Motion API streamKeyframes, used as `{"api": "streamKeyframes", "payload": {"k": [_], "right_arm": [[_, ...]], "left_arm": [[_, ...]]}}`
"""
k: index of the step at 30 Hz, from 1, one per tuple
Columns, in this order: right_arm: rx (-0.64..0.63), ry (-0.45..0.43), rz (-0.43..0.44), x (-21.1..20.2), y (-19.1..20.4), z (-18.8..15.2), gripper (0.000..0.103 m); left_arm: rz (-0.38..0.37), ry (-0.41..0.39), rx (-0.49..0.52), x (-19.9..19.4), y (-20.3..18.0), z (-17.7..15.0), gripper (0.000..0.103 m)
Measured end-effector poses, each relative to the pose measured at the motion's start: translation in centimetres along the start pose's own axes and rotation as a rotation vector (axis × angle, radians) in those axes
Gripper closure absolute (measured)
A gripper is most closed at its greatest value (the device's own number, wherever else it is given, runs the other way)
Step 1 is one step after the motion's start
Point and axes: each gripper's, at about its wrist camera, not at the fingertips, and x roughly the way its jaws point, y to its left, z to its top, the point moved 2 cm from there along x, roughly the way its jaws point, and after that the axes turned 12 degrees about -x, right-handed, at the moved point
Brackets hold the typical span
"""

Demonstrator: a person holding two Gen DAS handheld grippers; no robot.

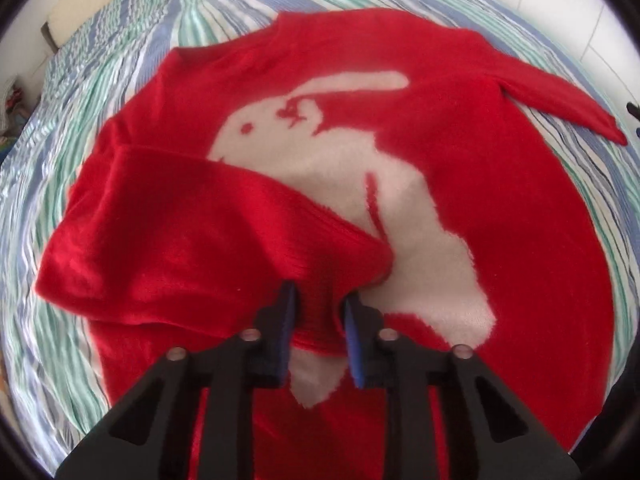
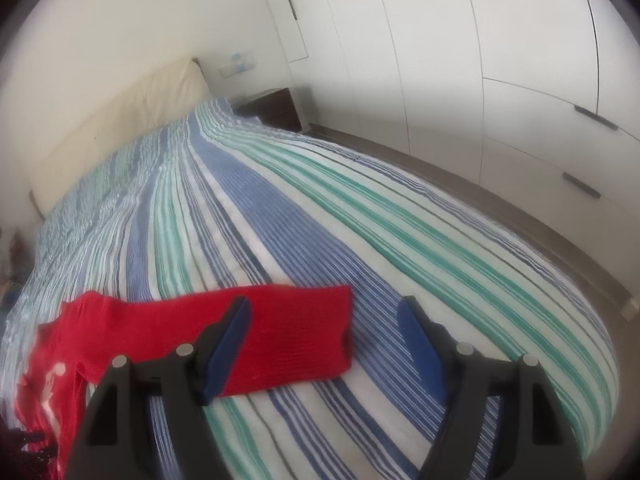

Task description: Fold small clothes

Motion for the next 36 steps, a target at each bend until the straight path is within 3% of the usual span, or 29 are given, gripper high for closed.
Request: {"api": "streamKeyframes", "payload": {"k": [2, 5, 8, 11, 14, 16, 20, 26, 29, 31, 32, 34, 36], "right_arm": [[-0.009, -0.015, 0.002, -0.1, 0.4, 0.3, 0.028], [-0.041, -0.031, -0.002, -0.3, 1.1, 0.5, 0.028], [-0.06, -0.041, 0.003, -0.4, 1.7, 0.6, 0.028], [-0.071, -0.039, 0.008, -0.2, 2.2, 0.6, 0.028], [-0.086, -0.03, 0.011, 0.1, 2.7, 0.5, 0.028], [-0.098, -0.02, 0.009, 0.4, 3.0, 0.3, 0.028], [-0.133, -0.008, -0.001, 0.9, 3.9, 0.0, 0.028], [-0.177, -0.015, -0.019, 0.8, 4.6, -0.2, 0.028], [-0.174, -0.014, -0.017, 0.8, 4.5, -0.3, 0.028], [-0.177, -0.019, -0.019, 0.7, 4.6, -0.3, 0.028], [-0.179, -0.024, -0.019, 0.5, 4.6, -0.2, 0.028], [-0.196, -0.041, -0.017, 0.0, 4.9, -0.1, 0.025], [-0.228, -0.053, -0.019, -0.7, 5.5, 0.0, 0.019]], "left_arm": [[-0.068, -0.049, -0.109, -2.8, 2.4, 0.6, 0.094], [-0.066, -0.169, -0.304, -8.2, 8.9, 1.4, 0.094], [0.07, -0.297, -0.506, -12.4, 17.9, 1.6, 0.094], [0.253, -0.364, -0.724, -14.0, 27.5, 0.3, 0.095], [0.403, -0.34, -0.891, -13.1, 34.8, -2.4, 0.095], [0.444, -0.294, -0.949, -11.5, 37.8, -4.1, 0.095], [0.514, -0.222, -0.96, -8.1, 40.0, -6.1, 0.096], [0.496, -0.146, -1.069, -5.3, 42.0, -9.9, 0.096], [0.51, -0.132, -1.029, -4.9, 41.3, -10.0, 0.093], [0.571, -0.151, -0.969, -5.7, 40.2, -9.8, 0.079], [0.603, -0.171, -0.946, -6.5, 39.4, -9.7, 0.063], [0.59, -0.25, -0.899, -8.8, 37.5, -9.9, 0.038], [0.543, -0.323, -0.824, -11.3, 34.5, -10.0, 0.031]]}}
